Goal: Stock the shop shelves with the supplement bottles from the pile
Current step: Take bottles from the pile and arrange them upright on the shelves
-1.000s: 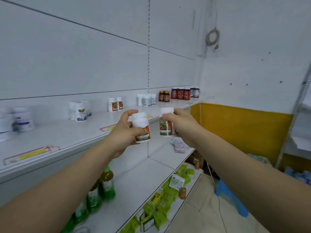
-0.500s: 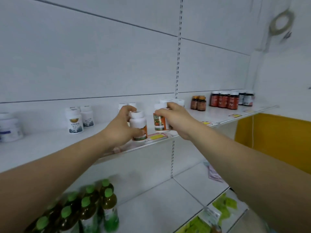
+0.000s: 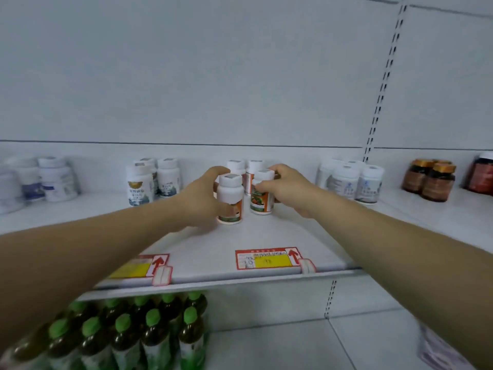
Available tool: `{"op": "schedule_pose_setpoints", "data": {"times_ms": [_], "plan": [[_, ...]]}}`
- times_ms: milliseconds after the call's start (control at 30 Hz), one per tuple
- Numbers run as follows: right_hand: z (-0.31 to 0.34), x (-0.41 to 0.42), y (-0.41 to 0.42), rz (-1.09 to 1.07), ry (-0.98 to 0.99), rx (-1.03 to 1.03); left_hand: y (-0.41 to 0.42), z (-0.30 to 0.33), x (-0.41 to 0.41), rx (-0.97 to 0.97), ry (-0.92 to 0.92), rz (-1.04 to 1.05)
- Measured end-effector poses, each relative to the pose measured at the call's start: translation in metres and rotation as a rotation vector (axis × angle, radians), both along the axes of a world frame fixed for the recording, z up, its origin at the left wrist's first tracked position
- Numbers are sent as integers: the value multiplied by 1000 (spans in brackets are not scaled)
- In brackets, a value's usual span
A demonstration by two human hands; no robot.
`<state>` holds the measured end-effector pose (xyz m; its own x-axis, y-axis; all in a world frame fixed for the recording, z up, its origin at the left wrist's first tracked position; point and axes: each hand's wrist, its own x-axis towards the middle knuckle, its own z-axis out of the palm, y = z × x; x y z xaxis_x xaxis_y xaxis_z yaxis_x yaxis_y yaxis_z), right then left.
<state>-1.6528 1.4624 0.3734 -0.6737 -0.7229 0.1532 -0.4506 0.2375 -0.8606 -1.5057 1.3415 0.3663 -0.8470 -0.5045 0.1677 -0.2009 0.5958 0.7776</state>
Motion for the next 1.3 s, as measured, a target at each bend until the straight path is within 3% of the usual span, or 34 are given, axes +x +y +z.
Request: {"op": "schedule_pose_setpoints", "data": {"times_ms": [400, 800, 1033, 1300], "plan": [[-7, -53, -19, 150, 267, -19, 9, -9, -58, -101, -34, 327], [18, -54, -15, 121, 428, 105, 16, 5, -54, -56, -154, 349], [61, 16, -47, 296, 691, 199, 17, 29, 46, -276, -294, 400], [71, 221, -144, 573, 801, 139, -14, 21, 261, -323, -403, 625]]}}
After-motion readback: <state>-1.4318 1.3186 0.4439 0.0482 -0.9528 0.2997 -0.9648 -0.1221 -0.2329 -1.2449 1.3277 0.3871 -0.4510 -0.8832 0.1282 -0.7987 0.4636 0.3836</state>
